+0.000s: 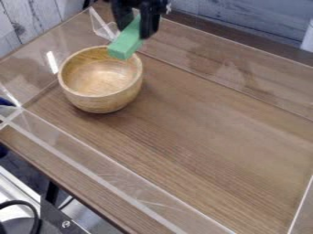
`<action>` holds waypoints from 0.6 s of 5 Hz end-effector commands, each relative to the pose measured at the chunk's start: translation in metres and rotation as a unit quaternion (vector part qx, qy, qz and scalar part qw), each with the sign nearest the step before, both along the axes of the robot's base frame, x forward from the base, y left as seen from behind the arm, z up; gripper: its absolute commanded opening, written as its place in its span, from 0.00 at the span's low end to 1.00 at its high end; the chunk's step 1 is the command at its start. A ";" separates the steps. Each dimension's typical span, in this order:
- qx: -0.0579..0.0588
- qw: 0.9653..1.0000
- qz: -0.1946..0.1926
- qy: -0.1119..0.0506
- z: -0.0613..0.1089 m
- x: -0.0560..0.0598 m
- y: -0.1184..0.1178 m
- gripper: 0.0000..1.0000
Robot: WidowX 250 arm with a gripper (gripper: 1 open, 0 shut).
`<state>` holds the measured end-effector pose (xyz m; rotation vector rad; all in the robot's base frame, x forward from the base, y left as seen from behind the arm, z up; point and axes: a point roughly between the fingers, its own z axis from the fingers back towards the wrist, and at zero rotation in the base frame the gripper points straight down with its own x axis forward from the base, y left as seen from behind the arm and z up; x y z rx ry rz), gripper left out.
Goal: Put the green block in the brown bowl
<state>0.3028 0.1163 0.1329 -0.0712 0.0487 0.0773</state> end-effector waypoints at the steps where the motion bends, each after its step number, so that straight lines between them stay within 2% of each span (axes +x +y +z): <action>1: 0.023 0.999 0.013 -0.022 0.006 0.000 0.025 0.00; 3: 0.047 0.999 0.027 -0.001 -0.030 -0.017 0.051 0.00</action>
